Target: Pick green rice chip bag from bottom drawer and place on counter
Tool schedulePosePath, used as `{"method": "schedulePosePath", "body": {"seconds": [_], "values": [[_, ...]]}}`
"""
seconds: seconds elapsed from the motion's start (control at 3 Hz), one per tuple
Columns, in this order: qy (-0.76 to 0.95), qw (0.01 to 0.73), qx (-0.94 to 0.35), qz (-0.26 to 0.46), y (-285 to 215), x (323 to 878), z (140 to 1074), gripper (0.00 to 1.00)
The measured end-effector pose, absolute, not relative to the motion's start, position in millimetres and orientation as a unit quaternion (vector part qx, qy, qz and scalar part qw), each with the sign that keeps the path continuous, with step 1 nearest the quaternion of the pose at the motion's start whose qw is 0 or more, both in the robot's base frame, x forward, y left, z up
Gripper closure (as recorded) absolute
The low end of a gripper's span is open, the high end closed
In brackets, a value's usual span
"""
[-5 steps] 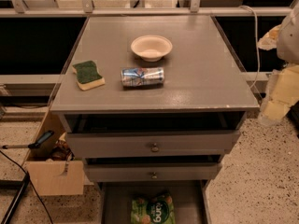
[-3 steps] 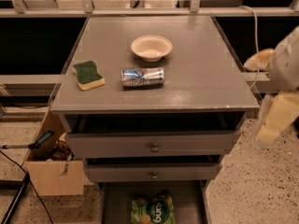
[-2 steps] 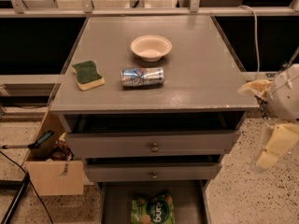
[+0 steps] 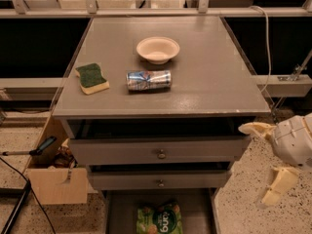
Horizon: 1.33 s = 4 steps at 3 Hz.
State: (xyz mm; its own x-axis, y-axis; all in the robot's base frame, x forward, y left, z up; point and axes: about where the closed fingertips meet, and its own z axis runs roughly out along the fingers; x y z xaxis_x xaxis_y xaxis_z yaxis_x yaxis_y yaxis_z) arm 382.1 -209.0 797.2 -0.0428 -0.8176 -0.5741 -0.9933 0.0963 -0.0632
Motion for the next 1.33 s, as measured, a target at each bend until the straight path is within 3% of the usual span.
{"method": "schedulePosePath", "body": {"seconds": [0.67, 1.33], "values": [[0.706, 0.247, -0.626, 0.221, -190, 373, 756, 0.00], [0.730, 0.240, -0.553, 0.323, -148, 322, 591, 0.00]]}}
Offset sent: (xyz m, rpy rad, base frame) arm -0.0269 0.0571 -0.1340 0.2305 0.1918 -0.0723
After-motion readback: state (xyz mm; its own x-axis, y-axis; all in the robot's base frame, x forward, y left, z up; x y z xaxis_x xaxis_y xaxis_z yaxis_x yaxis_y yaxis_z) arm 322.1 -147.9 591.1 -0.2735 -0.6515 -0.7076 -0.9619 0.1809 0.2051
